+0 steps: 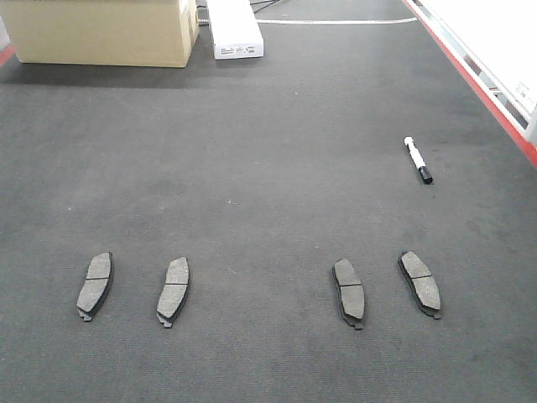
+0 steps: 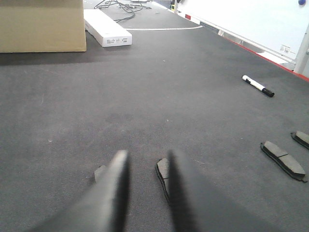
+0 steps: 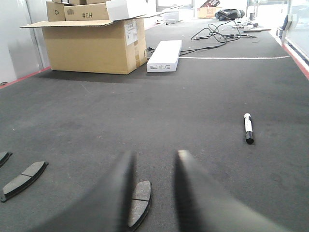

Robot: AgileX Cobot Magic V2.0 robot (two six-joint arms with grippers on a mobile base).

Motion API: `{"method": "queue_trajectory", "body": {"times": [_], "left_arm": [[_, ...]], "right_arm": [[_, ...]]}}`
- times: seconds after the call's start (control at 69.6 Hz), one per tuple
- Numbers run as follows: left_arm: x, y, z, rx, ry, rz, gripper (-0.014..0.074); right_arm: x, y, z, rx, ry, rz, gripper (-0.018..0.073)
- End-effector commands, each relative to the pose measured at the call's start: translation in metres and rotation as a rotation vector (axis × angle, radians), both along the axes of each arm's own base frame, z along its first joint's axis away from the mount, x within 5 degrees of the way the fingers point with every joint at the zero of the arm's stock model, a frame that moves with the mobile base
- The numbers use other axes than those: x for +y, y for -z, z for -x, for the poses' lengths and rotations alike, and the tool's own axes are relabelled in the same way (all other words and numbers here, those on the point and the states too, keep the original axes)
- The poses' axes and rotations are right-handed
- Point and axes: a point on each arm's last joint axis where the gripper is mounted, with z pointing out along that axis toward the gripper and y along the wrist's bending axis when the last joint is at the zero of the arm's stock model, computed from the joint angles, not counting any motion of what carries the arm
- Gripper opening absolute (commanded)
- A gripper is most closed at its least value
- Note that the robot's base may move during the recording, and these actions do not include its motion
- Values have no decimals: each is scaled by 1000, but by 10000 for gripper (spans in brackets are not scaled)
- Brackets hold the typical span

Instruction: Move and align brake pads A on conveyor

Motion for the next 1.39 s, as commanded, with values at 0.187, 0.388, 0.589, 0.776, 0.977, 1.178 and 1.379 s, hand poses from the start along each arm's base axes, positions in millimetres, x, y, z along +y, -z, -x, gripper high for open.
{"method": "queue_trajectory", "body": {"times": [0.187, 0.388, 0.589, 0.776, 0.977, 1.178, 1.379], "left_arm": [[-2, -14, -1, -80, 12, 40, -8], [-1, -13, -1, -71, 10, 37, -8], [-1, -13, -1, -71, 10, 37, -8], [-1, -13, -1, -71, 11, 38, -8], [0, -2, -6, -89, -41, 46, -8], [4, 39, -15, -236, -143, 106, -8], [6, 90, -12, -251, -180, 104, -8]], "right_arm": [[1, -15, 1, -93, -6, -15, -9], [0, -14, 1, -88, -5, -13, -9], [0, -14, 0, -82, -4, -11, -9], [0, -14, 0, -82, -4, -11, -9], [0, -14, 0, -82, -4, -11, -9], [0, -14, 0, -82, -4, -11, -9], [0, -14, 0, -82, -4, -11, -9]]}}
